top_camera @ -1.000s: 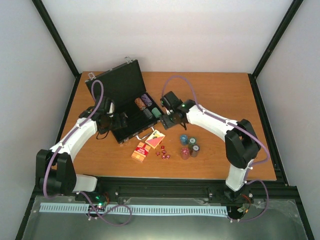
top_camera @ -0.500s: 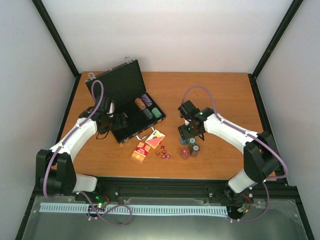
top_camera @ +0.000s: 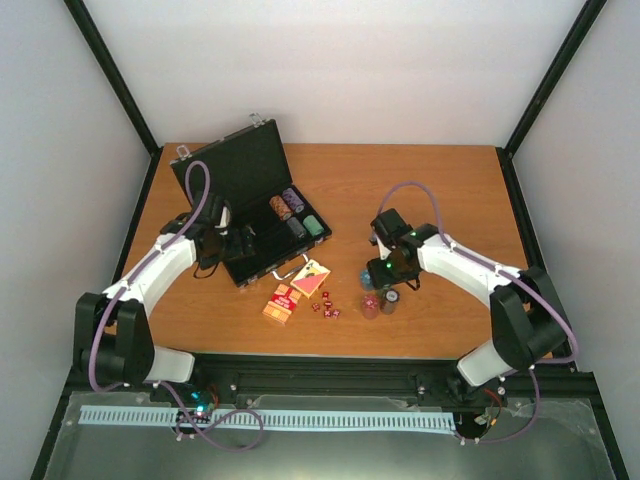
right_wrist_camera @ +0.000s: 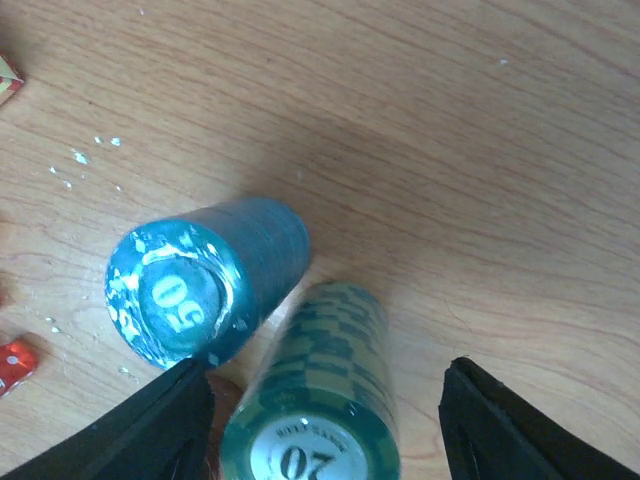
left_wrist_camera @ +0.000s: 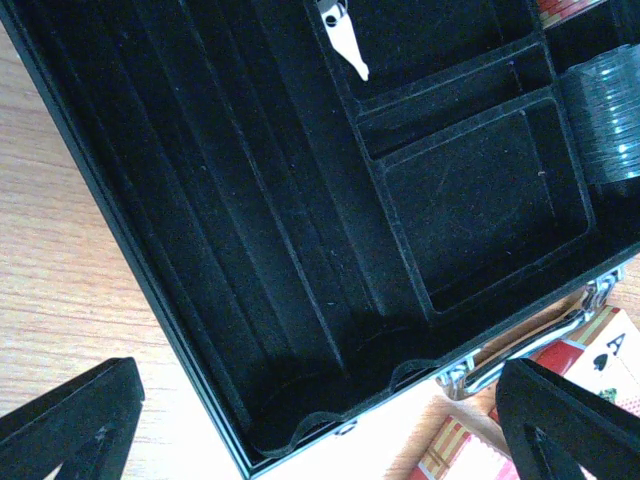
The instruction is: Pack up texas hold em set
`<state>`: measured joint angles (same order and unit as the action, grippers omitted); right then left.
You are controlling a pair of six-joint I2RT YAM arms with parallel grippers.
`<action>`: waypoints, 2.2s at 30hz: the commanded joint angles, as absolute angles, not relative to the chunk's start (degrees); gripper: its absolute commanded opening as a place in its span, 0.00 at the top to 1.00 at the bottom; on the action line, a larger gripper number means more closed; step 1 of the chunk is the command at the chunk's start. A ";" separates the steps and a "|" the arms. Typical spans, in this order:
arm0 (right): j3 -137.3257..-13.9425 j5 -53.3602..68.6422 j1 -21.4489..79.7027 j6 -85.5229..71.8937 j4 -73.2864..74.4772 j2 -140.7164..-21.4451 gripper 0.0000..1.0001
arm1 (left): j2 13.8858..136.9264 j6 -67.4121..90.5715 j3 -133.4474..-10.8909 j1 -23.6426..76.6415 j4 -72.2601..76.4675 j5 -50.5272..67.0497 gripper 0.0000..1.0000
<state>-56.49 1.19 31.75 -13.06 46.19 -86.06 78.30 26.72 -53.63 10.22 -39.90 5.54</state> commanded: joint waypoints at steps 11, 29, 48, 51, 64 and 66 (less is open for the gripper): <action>-56.43 3.83 29.88 -12.24 44.92 -88.59 0.65 | 78.72 25.44 -55.61 9.93 -39.96 4.39 0.00; -83.54 5.97 29.71 -11.69 47.03 -90.73 0.92 | 76.91 27.49 -59.87 9.74 -43.85 3.75 0.00; -124.33 23.80 41.75 -15.94 26.70 -130.27 0.95 | 68.11 37.91 -50.20 -5.71 -43.17 9.61 0.00; -130.55 24.11 43.21 -15.68 27.16 -135.42 0.95 | 67.82 38.29 -49.40 -5.71 -43.94 9.53 0.00; -131.06 17.99 47.73 -10.67 21.91 -140.85 0.96 | 63.04 38.91 -45.76 -5.72 -48.77 9.47 0.00; -131.02 16.54 48.18 -10.47 20.98 -141.33 0.96 | 62.84 38.89 -45.72 -5.76 -49.49 9.95 0.00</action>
<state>-129.10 19.55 46.63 -12.40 28.25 -142.50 63.88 37.78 -45.87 -5.41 -47.16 8.64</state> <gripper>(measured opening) 0.418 0.998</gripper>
